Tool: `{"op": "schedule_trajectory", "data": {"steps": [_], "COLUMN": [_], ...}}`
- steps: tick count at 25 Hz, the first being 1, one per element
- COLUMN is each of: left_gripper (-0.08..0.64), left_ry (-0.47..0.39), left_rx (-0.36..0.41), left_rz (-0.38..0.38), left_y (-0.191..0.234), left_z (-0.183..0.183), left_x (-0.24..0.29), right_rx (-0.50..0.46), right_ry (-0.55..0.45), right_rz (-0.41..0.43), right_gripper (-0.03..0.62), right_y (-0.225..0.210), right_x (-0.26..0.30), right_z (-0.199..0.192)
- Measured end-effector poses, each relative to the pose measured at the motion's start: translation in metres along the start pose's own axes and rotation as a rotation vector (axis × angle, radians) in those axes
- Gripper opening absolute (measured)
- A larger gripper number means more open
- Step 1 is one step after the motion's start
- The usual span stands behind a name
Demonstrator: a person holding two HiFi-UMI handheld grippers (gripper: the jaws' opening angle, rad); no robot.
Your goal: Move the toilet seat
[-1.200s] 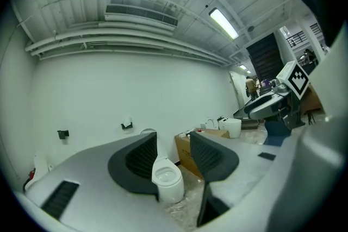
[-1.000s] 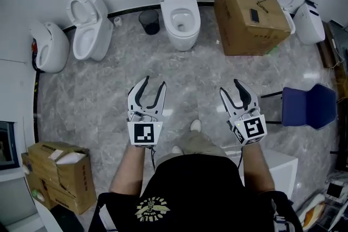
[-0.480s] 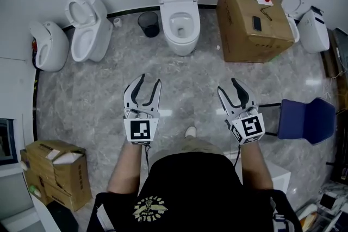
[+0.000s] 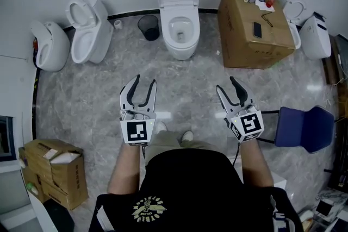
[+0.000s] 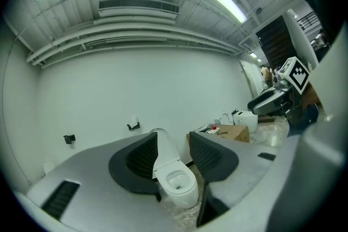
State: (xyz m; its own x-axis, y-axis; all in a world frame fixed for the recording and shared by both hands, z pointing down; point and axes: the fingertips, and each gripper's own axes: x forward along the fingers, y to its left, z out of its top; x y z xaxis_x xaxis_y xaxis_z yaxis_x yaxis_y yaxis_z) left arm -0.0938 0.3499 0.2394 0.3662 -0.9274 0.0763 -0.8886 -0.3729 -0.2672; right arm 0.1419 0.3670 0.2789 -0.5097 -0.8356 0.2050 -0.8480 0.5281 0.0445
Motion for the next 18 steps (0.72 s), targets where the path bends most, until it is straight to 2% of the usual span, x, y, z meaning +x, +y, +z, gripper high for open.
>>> {"op": "schedule_trajectory", "data": {"steps": [4,11,15,18], "left_gripper": [0.19,0.191,0.191,0.192], "left_ry": [0.051,0.041,0.001,0.018], "left_rx": [0.003,0.018,-0.002,0.016], "left_rz": [0.001,-0.021,-0.039,-0.058], "left_y": [0.0,0.003,0.005,0.008], "left_z": [-0.012,-0.011,-0.007,-0.012], "left_x": [0.003,0.024,0.04,0.054], "right_rx": [0.005,0.018,0.007,0.012], "right_ry": [0.003,0.005,0.015,0.02], "right_rz": [0.004,-0.008,-0.008,-0.016], "right_gripper": [0.209,0.209,0.209,0.209], "right_y": [-0.003,-0.011,-0.017,-0.025], "right_x": [0.006,0.022,0.033,0.047], "right_z": [-0.003,-0.002,0.001,0.001]}}
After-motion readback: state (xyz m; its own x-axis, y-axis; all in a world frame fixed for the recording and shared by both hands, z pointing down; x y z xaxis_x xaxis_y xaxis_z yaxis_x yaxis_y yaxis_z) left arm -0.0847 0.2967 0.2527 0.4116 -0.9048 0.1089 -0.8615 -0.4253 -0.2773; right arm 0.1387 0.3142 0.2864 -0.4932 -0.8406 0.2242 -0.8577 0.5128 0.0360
